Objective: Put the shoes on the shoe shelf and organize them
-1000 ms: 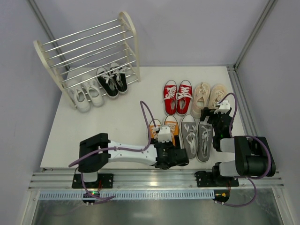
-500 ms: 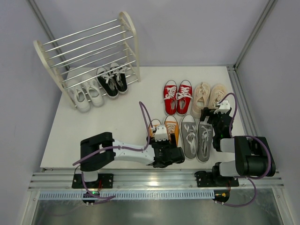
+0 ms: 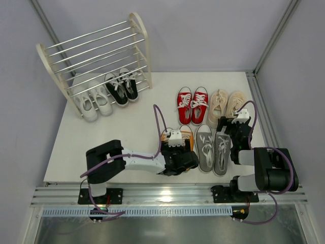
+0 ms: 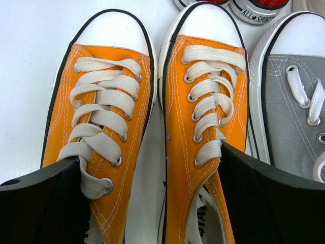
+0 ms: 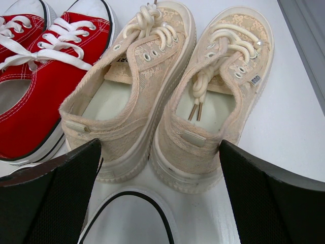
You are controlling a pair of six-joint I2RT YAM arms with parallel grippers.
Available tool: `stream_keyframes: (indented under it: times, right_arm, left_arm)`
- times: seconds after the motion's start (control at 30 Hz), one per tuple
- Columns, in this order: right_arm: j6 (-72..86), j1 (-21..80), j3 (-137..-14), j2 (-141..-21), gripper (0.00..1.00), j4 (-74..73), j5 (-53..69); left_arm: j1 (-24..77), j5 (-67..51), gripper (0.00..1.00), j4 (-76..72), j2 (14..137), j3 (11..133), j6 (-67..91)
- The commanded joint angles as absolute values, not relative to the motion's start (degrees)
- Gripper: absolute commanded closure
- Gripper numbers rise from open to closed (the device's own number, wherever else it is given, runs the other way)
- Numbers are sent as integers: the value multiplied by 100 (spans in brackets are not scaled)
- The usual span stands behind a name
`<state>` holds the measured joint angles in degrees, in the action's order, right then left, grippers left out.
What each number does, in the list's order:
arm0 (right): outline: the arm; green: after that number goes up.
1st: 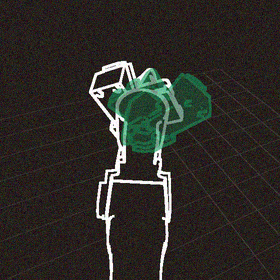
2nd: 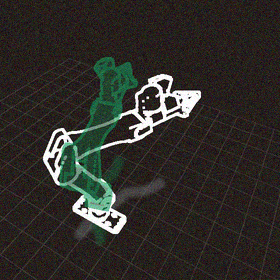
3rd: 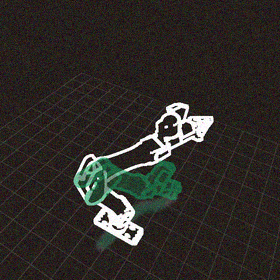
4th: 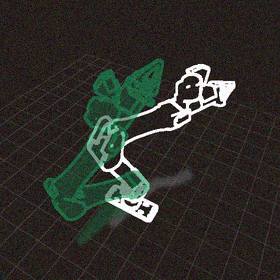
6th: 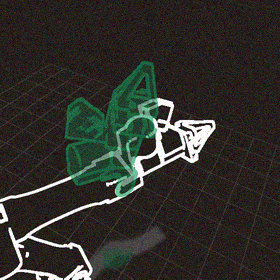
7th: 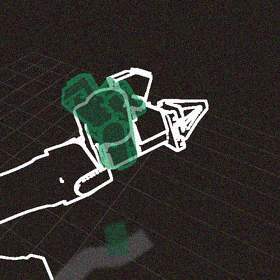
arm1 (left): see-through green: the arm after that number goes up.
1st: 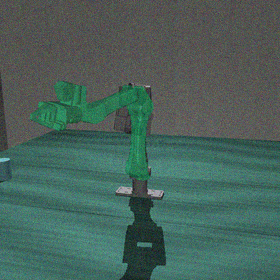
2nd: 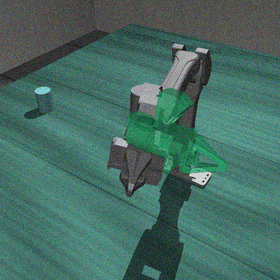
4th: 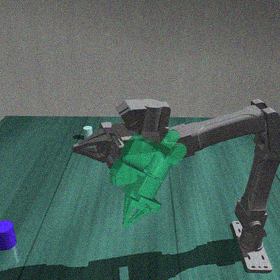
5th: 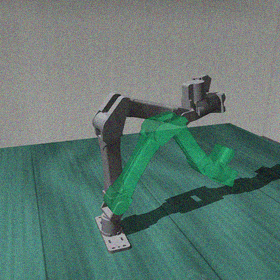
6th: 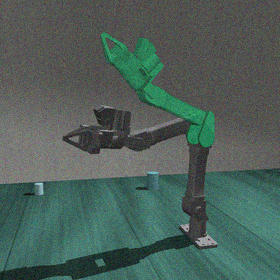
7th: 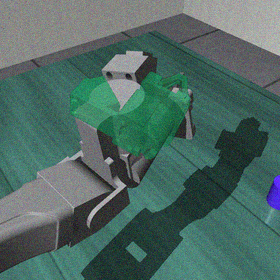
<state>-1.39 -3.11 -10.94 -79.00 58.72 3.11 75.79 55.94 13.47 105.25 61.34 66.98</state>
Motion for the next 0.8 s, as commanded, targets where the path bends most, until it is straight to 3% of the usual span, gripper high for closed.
stream_keyframes:
  times: [0.0, 0.37, 0.63, 0.77]
  right_arm:
    - [-97, -308, -1195, -7822, 3, 6363, 325]
    - [-97, -308, -1195, -7822, 3, 6372, 334]
    - [-97, -308, -1195, -7822, 3, 6354, 325]
    - [-97, -308, -1187, -7831, 3, 6363, 325]
  left_arm:
    - [7471, 5898, 14, 1247, 10381, 6249, 6495]
    - [7479, 4713, 19, 1266, 9045, 5151, 5582]
    - [7497, 3596, 27, 958, 9553, 5308, 4984]
    - [7559, 3586, 27, 905, 9694, 5431, 4930]
